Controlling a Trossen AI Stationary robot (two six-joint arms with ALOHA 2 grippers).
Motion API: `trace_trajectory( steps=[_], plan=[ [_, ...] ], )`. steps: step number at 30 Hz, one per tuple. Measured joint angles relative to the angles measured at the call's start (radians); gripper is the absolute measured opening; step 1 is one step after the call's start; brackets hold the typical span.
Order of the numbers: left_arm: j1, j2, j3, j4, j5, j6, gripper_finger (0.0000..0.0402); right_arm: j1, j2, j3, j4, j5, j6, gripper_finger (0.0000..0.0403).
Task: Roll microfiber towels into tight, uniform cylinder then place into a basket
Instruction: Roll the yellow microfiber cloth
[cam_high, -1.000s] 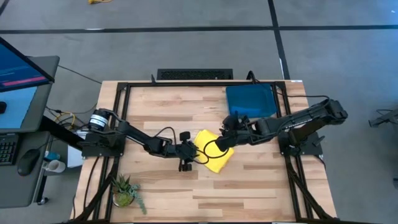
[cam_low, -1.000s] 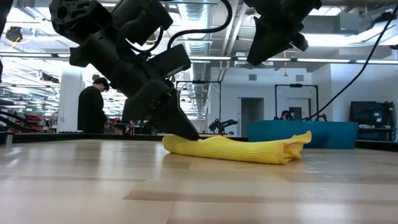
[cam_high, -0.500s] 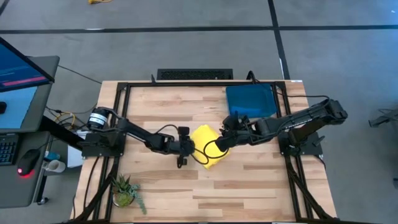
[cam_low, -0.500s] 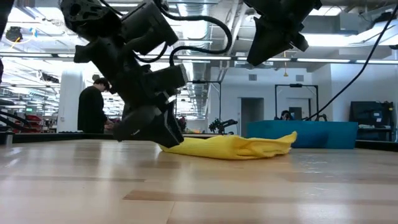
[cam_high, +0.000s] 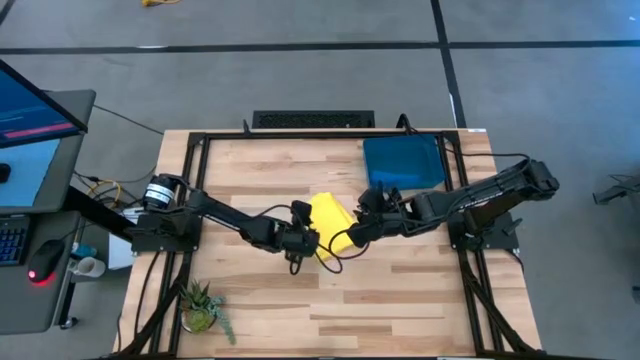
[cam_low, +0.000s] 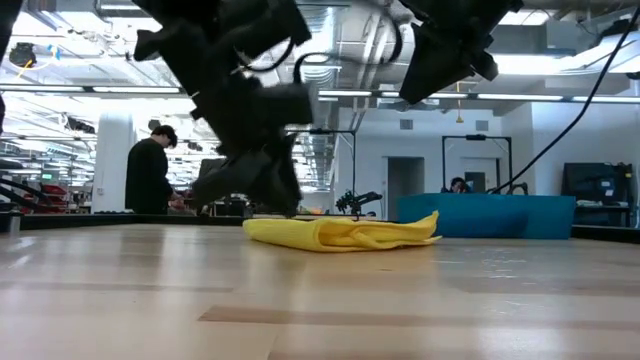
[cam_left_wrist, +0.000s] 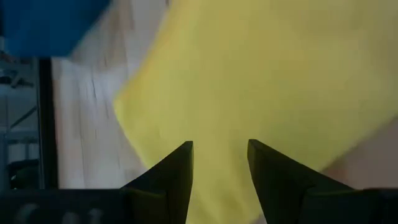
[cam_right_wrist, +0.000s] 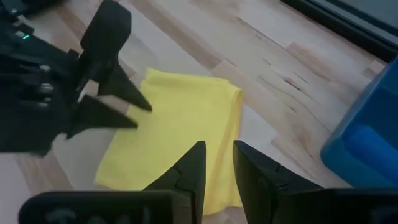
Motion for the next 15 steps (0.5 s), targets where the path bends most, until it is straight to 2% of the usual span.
trace_trajectory(
  steps=[2,6,9,12,15],
  plan=[
    [-0.017,0.000,0.000,0.083,0.009,-0.030,0.0146,0.006,0.000,0.000,0.000,0.000,0.000,0.0102],
    [-0.030,0.015,-0.003,0.235,0.104,-0.081,0.0146,0.007,0.000,0.000,0.001,0.000,0.000,0.0102],
    [-0.030,0.065,-0.002,0.361,0.132,-0.120,0.0146,0.007,0.000,0.000,0.000,0.001,0.000,0.0102],
    [-0.033,0.131,-0.003,0.445,0.121,-0.137,0.0146,0.007,0.000,0.001,0.002,0.000,0.000,0.0102],
    [-0.042,0.161,-0.004,0.458,0.084,-0.121,0.0146,0.007,0.000,0.001,-0.002,0.000,-0.001,0.0102]
  ],
)
